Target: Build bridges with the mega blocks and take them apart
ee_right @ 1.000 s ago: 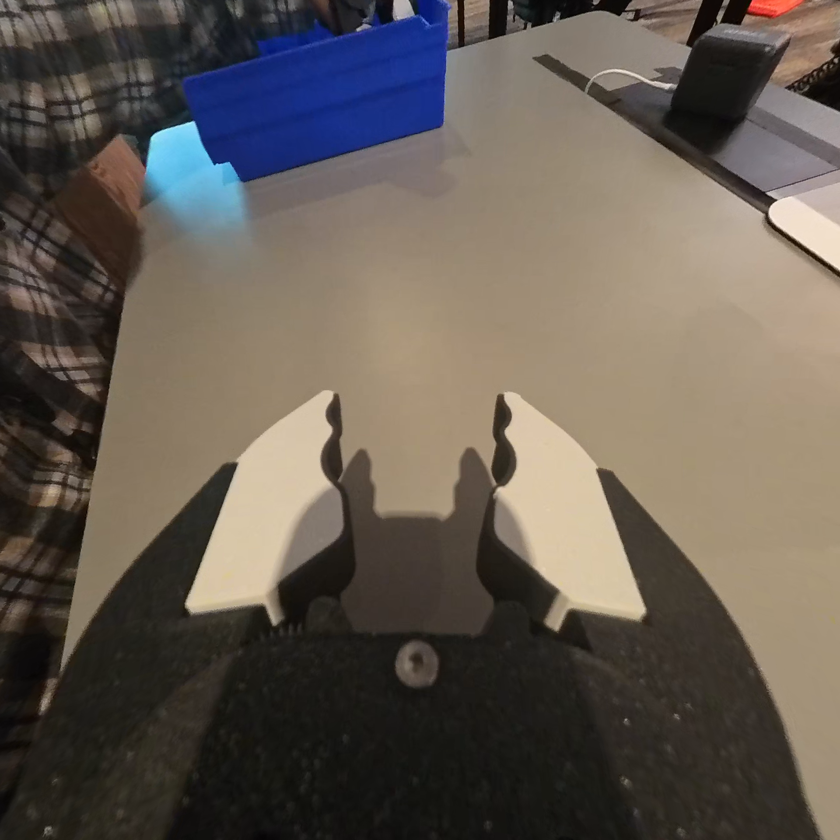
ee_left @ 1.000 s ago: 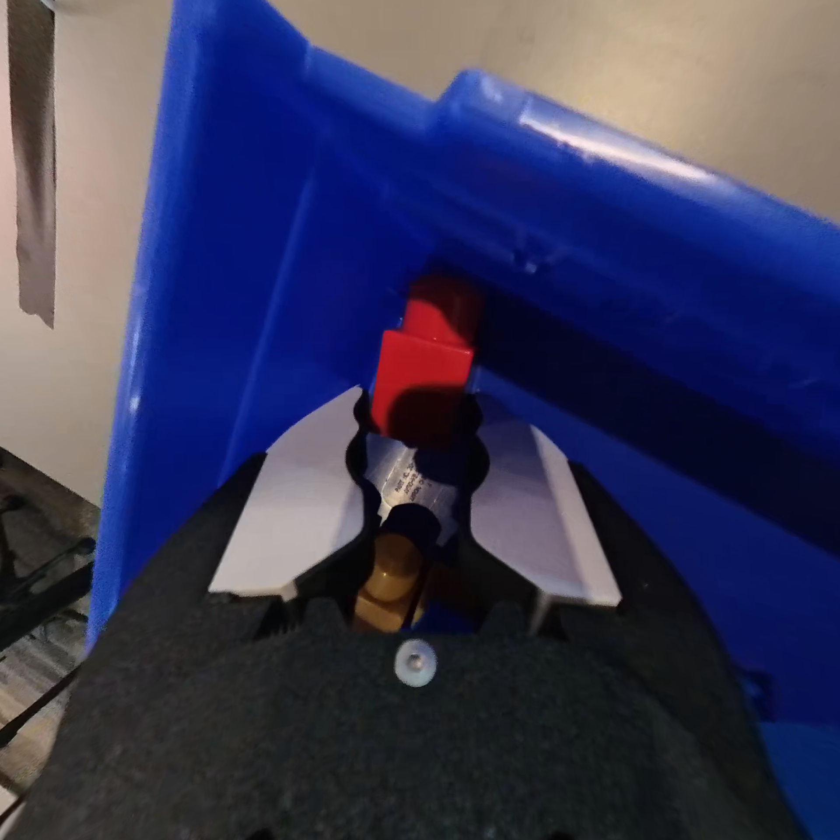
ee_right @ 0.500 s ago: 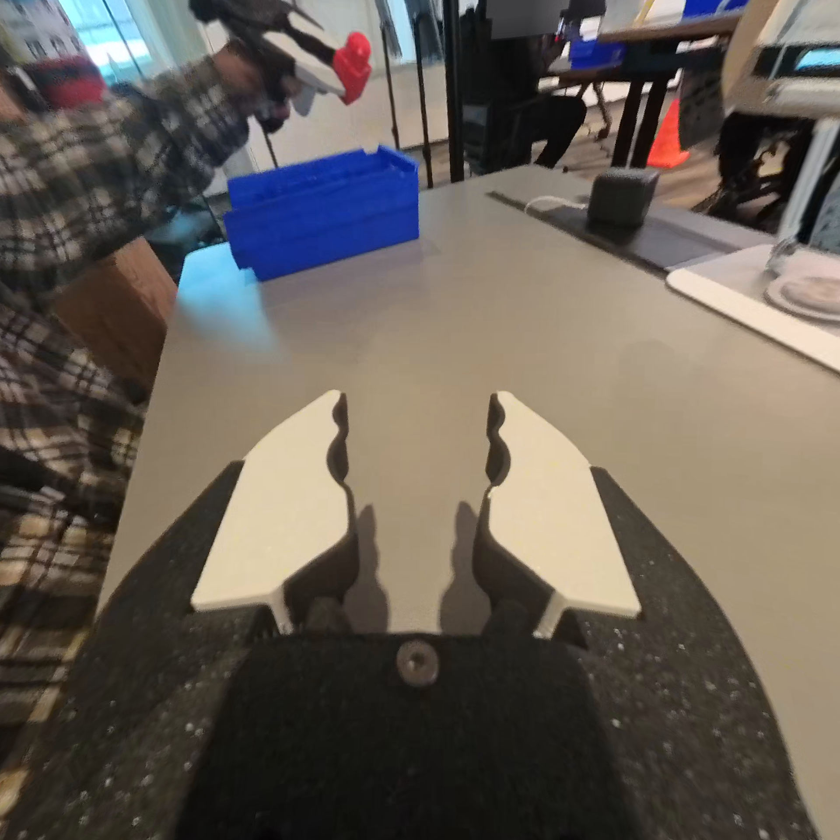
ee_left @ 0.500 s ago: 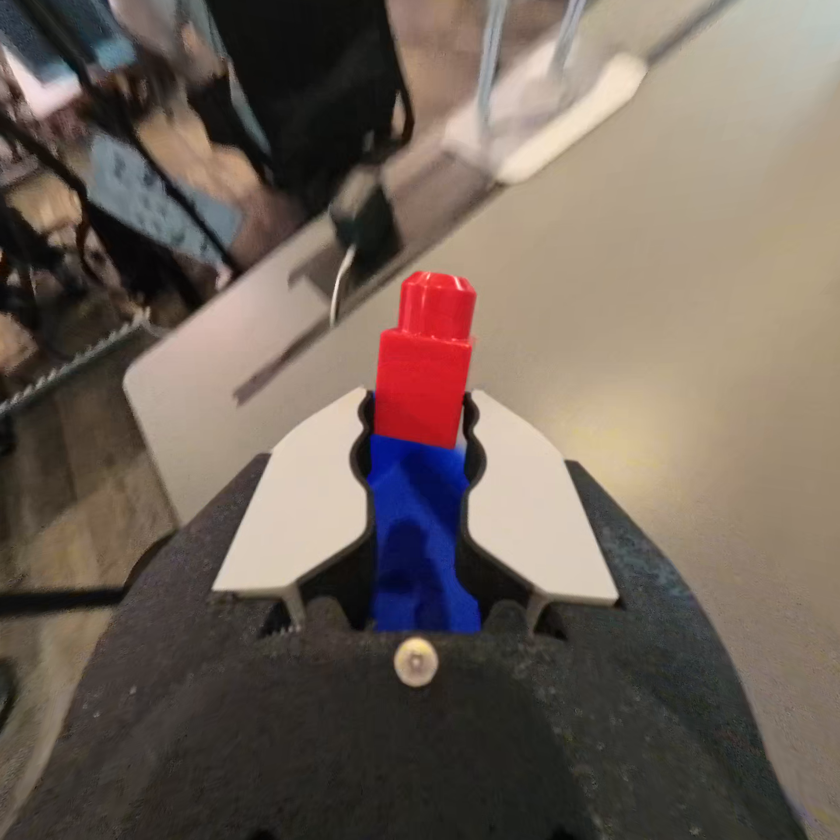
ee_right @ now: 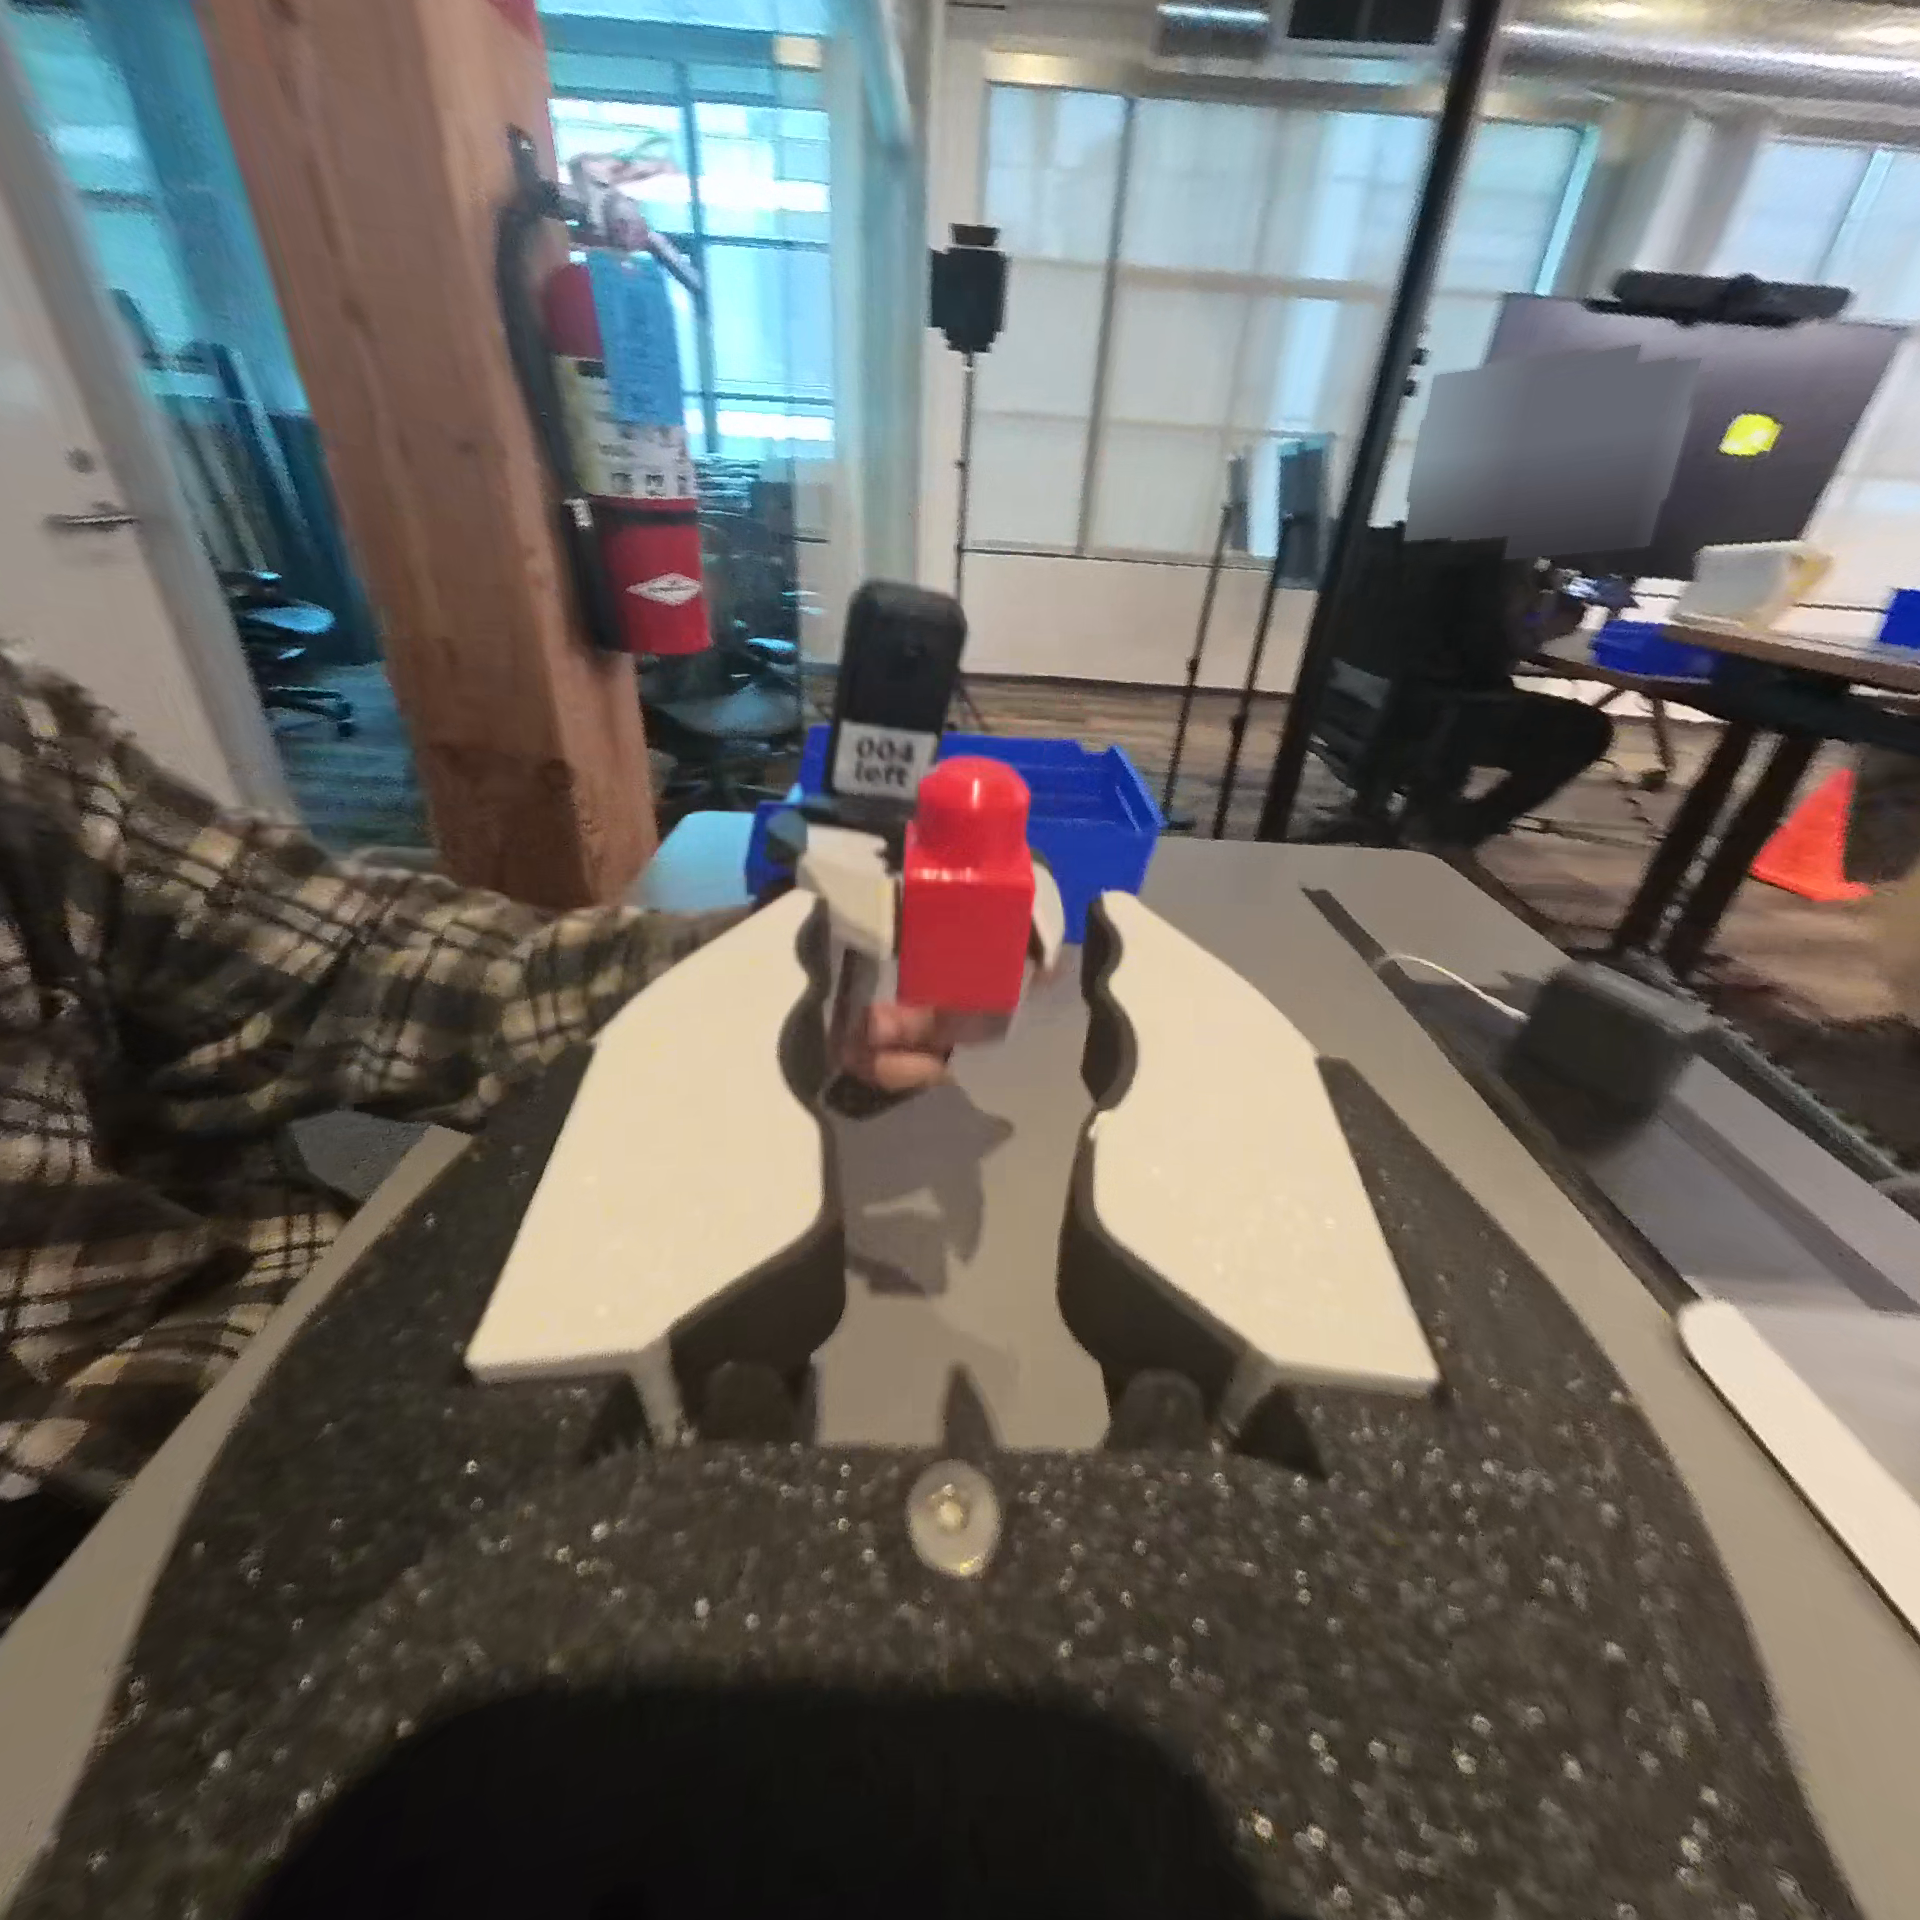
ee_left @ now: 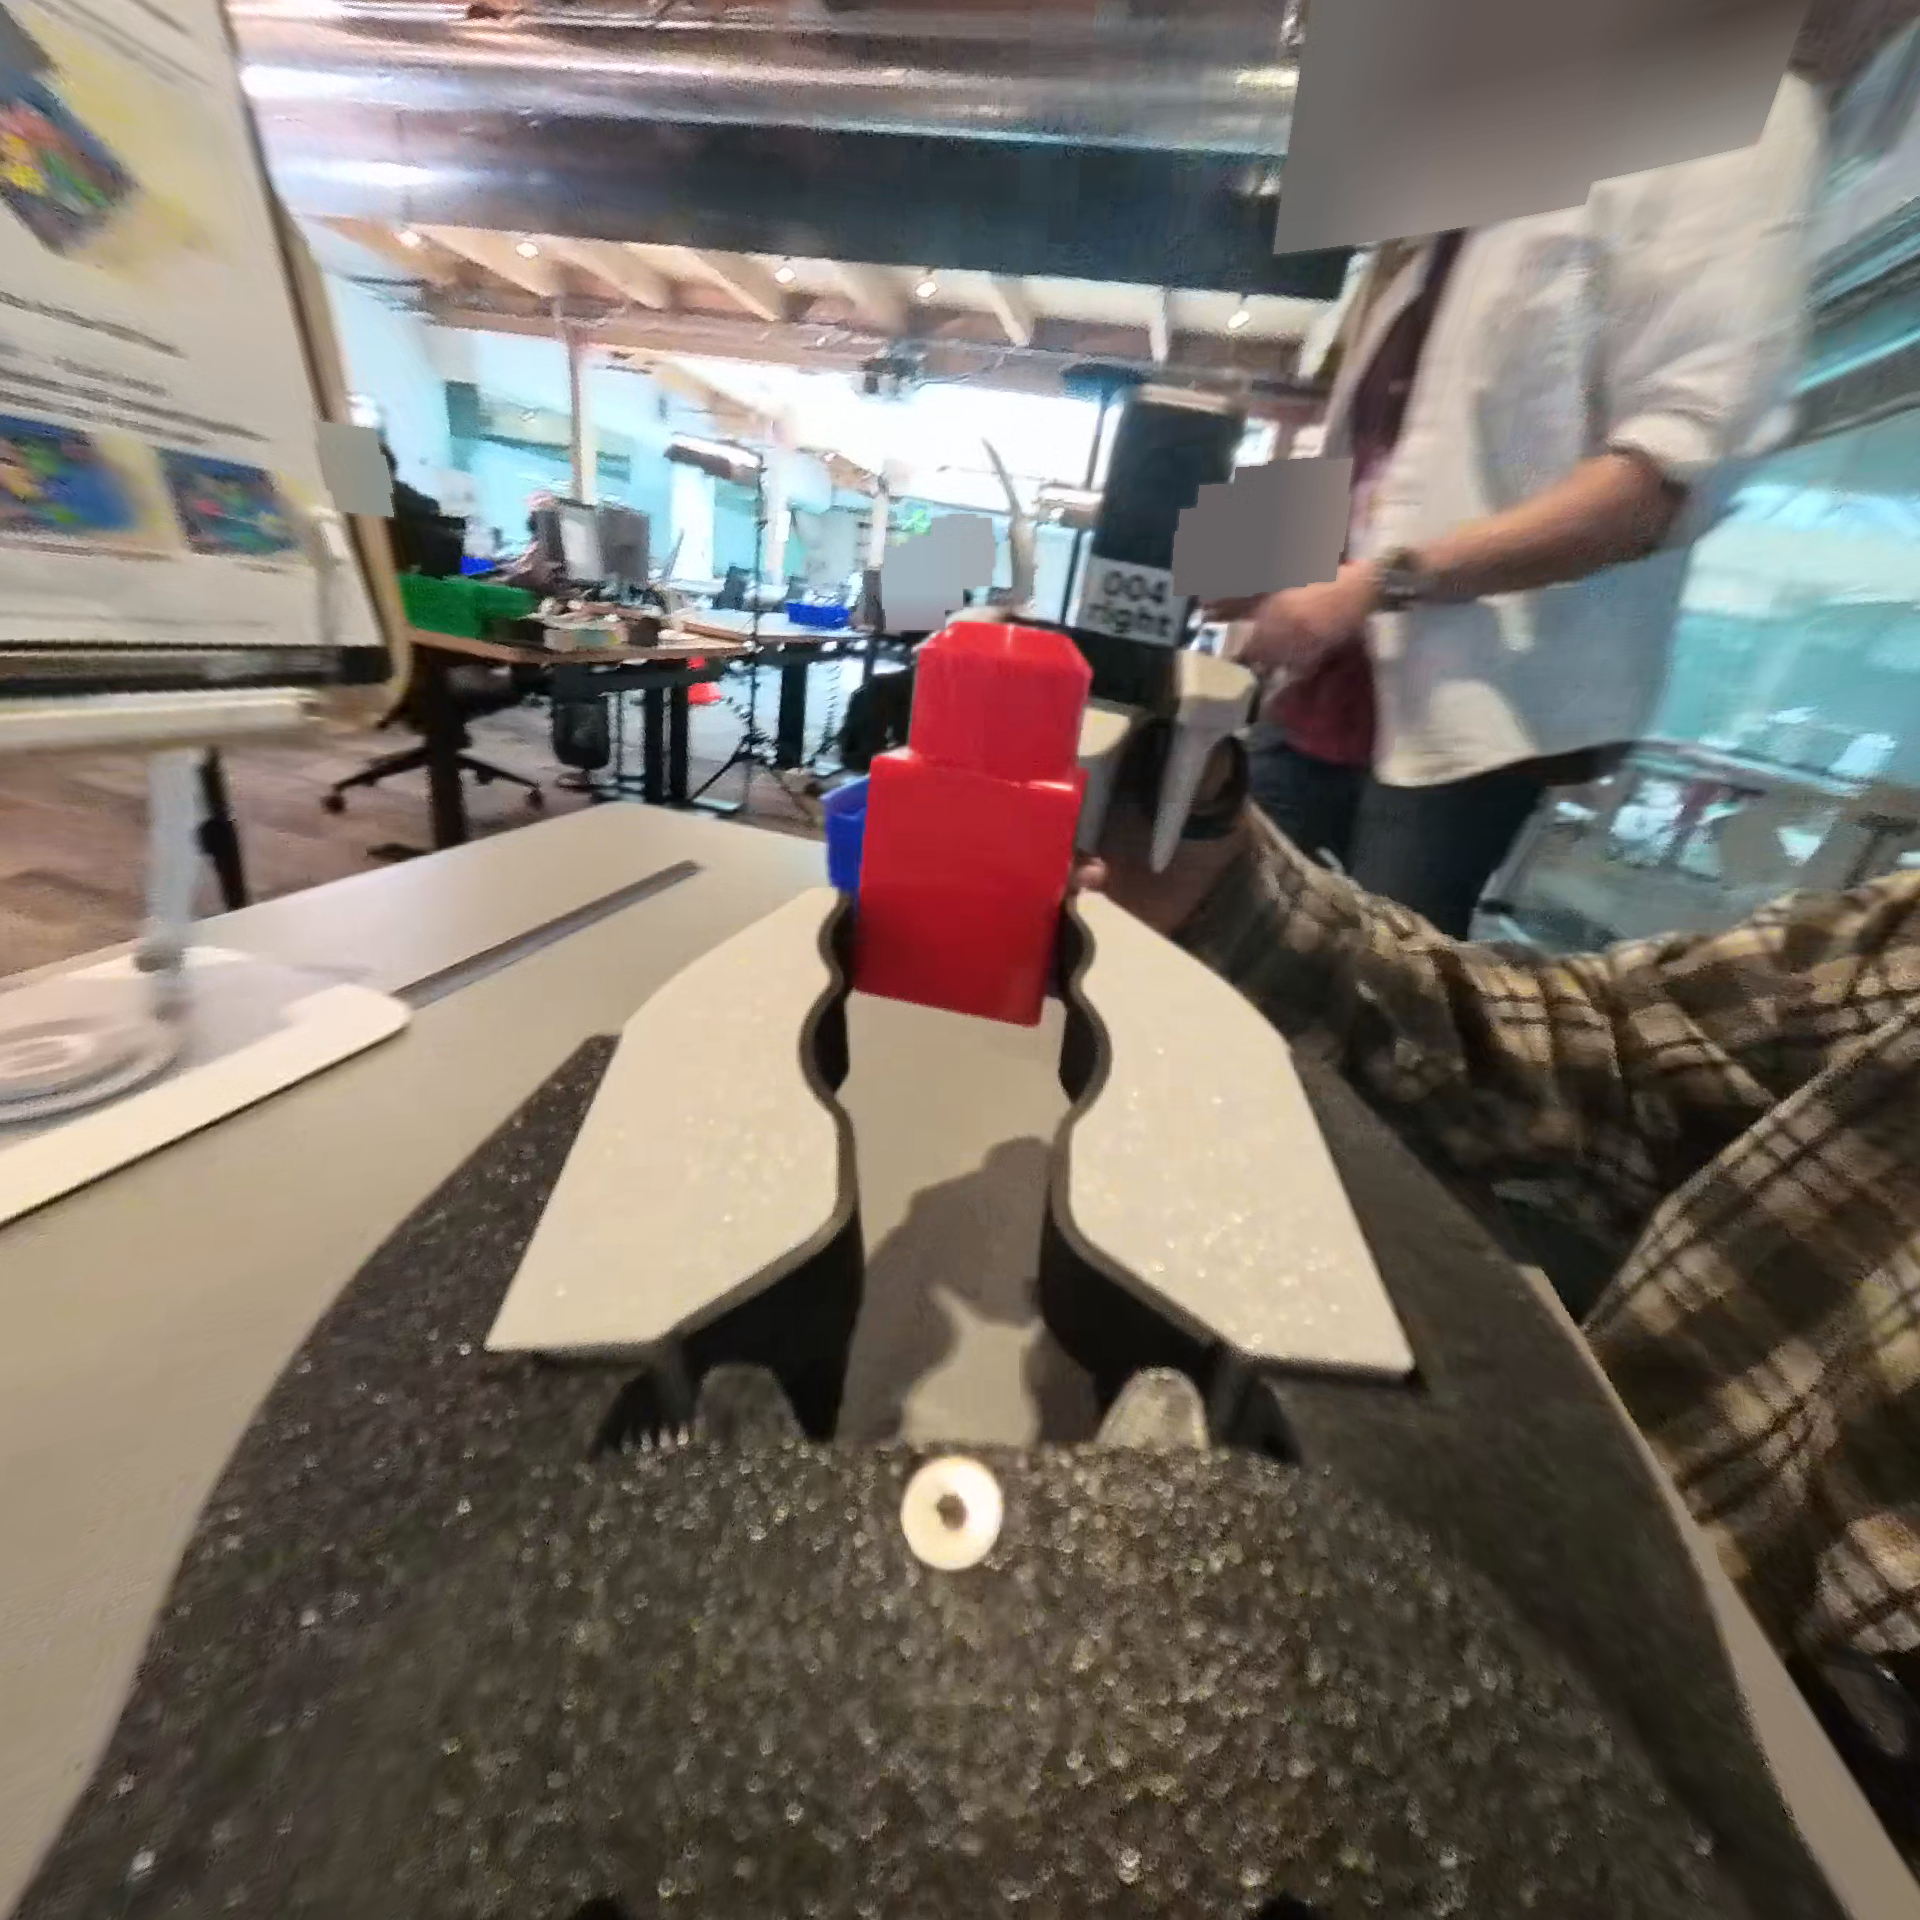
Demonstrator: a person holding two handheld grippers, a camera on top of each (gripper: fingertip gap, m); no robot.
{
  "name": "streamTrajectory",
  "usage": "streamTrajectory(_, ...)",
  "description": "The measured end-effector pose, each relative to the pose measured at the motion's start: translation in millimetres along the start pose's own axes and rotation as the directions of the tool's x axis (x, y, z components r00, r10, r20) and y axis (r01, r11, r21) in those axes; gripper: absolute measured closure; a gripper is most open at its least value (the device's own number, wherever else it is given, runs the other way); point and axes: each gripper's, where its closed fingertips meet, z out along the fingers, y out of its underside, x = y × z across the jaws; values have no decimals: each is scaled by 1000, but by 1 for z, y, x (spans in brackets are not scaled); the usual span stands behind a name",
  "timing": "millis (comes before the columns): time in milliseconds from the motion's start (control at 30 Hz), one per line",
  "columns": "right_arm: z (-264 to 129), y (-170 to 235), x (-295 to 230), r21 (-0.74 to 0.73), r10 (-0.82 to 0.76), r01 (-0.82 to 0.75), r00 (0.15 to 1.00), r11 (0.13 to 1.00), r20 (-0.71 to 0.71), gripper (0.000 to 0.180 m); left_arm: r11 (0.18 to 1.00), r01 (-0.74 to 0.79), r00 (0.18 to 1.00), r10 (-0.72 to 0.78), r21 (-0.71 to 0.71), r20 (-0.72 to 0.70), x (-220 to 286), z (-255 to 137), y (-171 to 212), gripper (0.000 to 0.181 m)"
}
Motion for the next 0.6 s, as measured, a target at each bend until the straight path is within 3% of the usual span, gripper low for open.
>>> streamTrajectory(200, 31, 16, -4, -22, 42, -40, 992, 999, 122, 136, 1000, -2, 1000, 1, -20, -6, 6, 9, 22, 144)
streamTrajectory(600, 50, 36, -2, -95, 68, -57, 991, 994, 114, 152, 999, -2, 999, 3, -44, 33, -1, 5, 30, 144)
